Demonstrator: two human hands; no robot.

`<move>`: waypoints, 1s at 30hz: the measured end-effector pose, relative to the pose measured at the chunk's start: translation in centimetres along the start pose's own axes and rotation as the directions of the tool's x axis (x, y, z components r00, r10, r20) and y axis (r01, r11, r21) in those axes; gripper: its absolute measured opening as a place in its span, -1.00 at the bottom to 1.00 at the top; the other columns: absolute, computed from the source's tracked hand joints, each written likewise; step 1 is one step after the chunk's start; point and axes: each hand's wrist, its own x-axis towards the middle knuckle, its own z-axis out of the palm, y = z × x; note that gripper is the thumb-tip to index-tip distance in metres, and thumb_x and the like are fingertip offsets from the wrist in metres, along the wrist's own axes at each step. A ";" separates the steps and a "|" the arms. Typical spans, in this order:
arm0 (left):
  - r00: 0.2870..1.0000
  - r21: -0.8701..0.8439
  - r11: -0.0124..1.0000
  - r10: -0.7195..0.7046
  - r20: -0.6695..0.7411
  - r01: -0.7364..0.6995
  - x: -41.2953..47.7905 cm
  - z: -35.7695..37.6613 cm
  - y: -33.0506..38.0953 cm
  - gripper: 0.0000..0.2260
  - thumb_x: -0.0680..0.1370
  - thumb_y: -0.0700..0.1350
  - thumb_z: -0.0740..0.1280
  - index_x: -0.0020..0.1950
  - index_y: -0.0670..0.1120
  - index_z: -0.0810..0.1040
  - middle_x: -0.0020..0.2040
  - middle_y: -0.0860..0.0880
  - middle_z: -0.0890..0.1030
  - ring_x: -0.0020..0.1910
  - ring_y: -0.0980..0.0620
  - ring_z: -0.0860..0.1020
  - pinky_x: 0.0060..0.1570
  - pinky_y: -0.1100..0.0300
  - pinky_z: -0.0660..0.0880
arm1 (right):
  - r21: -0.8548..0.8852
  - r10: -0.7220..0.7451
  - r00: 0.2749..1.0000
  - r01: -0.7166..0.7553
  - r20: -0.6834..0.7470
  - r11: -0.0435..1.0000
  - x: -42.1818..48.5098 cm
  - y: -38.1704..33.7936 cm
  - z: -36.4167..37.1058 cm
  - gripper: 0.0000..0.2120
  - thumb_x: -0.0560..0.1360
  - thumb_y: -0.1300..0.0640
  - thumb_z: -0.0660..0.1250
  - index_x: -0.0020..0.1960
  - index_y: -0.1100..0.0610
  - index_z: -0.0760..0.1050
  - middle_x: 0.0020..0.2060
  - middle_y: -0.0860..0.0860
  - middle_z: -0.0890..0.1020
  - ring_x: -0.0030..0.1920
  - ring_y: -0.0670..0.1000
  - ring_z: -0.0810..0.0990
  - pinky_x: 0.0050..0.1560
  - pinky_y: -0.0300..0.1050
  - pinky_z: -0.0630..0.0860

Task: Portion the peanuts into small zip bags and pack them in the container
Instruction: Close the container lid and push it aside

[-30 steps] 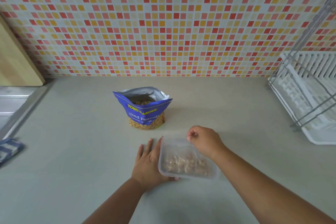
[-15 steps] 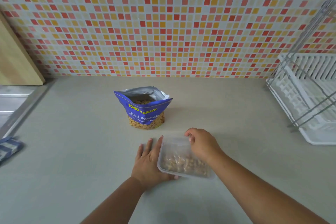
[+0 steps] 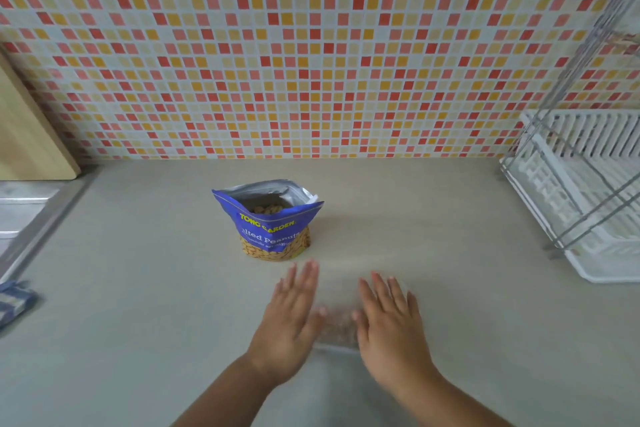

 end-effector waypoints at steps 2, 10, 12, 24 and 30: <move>0.997 0.223 0.973 0.042 0.057 -0.054 0.5 1.6 1.0 -0.41 0.59 0.22 -0.23 0.54 -0.05 0.01 0.54 0.02 0.09 0.52 0.00 0.08 0.48 0.17 -0.13 | -0.029 0.016 0.997 -0.014 0.074 0.999 -0.3 0.2 0.8 -0.30 0.59 -0.11 -0.29 0.21 0.08 0.59 0.22 0.08 0.61 0.19 0.18 0.61 0.32 0.13 0.14; 0.988 0.364 0.928 -0.120 0.095 0.077 6.6 3.3 2.5 -0.42 0.63 0.09 -0.25 0.37 -0.16 0.38 0.34 -0.09 0.50 0.32 -0.06 0.48 0.39 0.10 0.02 | -0.062 -0.029 0.988 0.039 0.151 0.997 6.0 3.0 -0.3 -0.30 0.60 -0.16 -0.29 0.23 0.05 0.57 0.23 0.03 0.60 0.23 0.11 0.59 0.28 0.06 0.18; 0.988 0.400 0.912 -0.133 0.083 0.089 8.3 3.0 2.9 -0.23 0.54 0.17 -0.45 0.46 -0.18 0.26 0.47 -0.12 0.32 0.45 -0.08 0.29 0.47 0.08 -0.03 | -0.076 -0.048 0.988 0.060 0.148 0.995 7.9 3.6 -0.4 -0.31 0.60 -0.17 -0.30 0.24 0.03 0.56 0.24 0.02 0.60 0.23 0.09 0.59 0.29 0.05 0.19; 0.993 0.385 0.919 -0.110 0.044 0.084 12.3 3.1 1.7 -0.09 0.30 0.31 -0.62 0.53 -0.12 -0.18 0.56 -0.07 -0.16 0.54 -0.04 -0.20 0.44 0.12 -0.29 | -0.045 -0.114 0.992 0.117 0.055 0.992 12.2 4.0 -0.4 -0.44 0.54 -0.18 -0.05 0.26 0.06 0.55 0.26 0.04 0.59 0.25 0.11 0.57 0.36 0.13 0.27; 0.992 0.425 0.901 -0.118 0.050 0.086 12.3 2.8 2.1 -0.10 0.28 0.27 -0.65 0.52 -0.12 -0.25 0.56 -0.07 -0.22 0.42 0.03 -0.40 0.40 0.11 -0.33 | 0.016 -0.155 0.976 0.154 0.150 0.988 12.3 3.9 -1.5 -0.03 0.24 -0.30 -0.60 0.56 0.00 -0.08 0.56 -0.03 -0.07 0.56 0.03 -0.15 0.51 0.05 -0.27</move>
